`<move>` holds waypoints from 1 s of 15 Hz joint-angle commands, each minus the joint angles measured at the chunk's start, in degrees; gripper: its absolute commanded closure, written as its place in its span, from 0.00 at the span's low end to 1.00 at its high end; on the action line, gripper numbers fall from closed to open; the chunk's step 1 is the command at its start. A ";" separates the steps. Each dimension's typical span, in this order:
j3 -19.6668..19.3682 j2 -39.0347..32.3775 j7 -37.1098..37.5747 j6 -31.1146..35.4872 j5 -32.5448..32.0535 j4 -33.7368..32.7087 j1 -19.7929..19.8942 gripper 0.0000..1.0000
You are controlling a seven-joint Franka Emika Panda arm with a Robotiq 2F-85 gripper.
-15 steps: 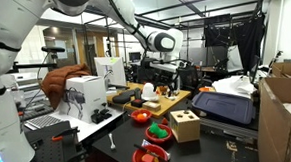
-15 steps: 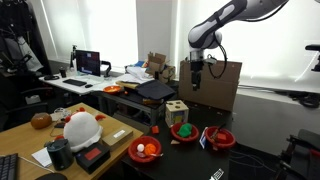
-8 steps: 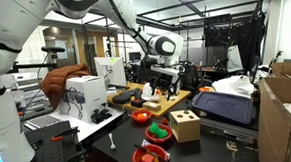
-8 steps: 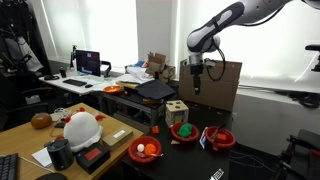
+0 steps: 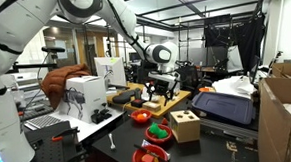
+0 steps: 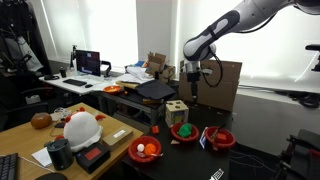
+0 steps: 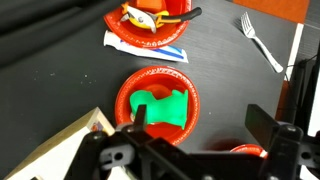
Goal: Pick up the silver fork and put it in the red bowl on the left
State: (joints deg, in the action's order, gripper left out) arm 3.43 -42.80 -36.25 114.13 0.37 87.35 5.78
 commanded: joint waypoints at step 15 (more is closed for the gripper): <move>0.60 -3.93 20.40 17.72 -1.41 8.49 -6.68 0.00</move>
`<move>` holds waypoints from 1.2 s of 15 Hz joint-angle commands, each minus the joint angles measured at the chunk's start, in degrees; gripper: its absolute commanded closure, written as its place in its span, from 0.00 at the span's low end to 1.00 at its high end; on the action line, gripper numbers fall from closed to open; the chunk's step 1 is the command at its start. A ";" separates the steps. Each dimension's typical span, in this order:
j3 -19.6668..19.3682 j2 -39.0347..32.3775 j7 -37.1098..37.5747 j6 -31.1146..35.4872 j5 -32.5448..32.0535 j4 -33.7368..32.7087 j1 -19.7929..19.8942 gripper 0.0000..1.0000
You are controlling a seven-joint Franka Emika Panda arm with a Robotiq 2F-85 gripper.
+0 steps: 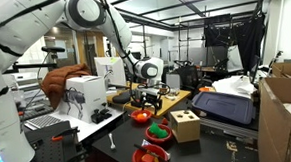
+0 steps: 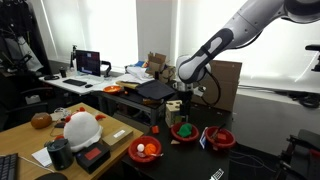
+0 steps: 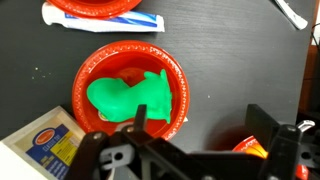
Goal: Pick up the silver fork and put it in the red bowl on the left
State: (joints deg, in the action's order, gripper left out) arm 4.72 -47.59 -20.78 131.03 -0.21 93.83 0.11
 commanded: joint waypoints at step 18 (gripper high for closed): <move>1.26 1.18 9.15 -14.44 3.30 2.36 0.21 0.00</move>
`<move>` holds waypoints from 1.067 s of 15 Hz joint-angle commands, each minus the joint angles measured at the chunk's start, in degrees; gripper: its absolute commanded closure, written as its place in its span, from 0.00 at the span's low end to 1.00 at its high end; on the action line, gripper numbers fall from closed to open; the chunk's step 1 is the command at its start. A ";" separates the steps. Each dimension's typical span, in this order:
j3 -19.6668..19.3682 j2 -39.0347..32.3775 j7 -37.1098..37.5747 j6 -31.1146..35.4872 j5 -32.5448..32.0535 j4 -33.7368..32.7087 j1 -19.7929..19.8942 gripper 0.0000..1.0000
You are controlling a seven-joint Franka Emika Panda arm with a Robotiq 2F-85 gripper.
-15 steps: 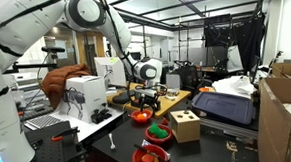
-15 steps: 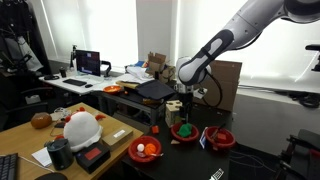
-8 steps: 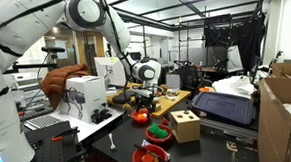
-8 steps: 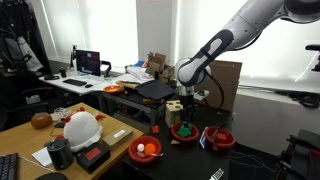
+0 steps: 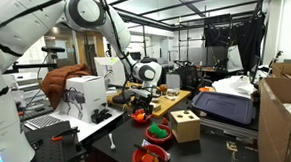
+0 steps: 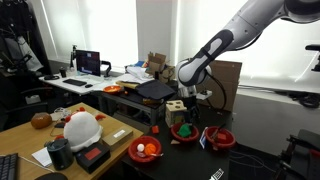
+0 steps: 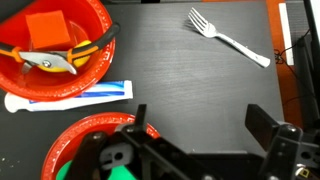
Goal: Pick up the silver fork and put it in the red bowl on the left
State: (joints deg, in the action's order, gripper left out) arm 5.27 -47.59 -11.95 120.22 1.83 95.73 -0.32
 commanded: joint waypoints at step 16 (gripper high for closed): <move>0.31 0.34 -0.14 -2.67 0.36 -0.45 0.00 0.00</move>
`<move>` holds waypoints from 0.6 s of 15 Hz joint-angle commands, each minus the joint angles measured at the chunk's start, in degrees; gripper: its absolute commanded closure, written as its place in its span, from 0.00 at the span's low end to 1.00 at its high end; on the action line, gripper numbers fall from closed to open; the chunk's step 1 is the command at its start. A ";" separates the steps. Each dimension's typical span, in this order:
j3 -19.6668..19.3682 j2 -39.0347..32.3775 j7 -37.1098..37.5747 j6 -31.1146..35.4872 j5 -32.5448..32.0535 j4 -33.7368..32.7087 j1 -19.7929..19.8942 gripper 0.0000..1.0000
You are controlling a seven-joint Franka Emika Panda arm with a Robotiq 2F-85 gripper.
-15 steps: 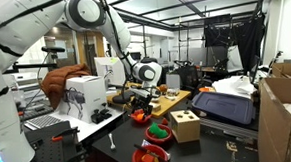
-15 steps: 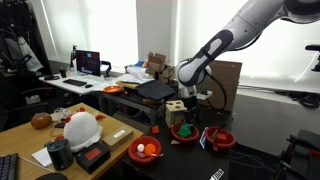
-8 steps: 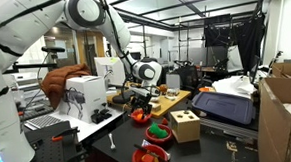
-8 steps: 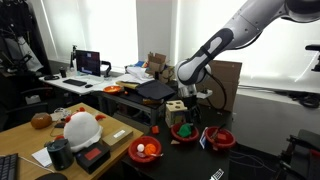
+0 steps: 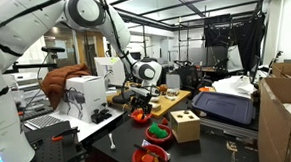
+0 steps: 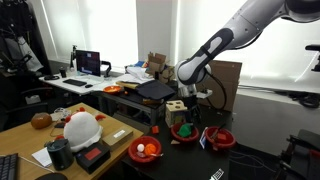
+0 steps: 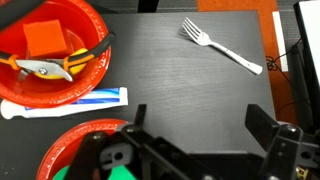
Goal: Pick up the silver fork and put it in the red bowl on the left
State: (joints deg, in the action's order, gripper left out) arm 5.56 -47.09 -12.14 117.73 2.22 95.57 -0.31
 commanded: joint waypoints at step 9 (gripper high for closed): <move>-0.49 -0.61 -1.22 -0.14 -2.83 -0.28 -0.81 0.00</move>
State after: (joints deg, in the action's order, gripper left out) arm 5.54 -47.29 -12.24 117.73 1.31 95.57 -0.38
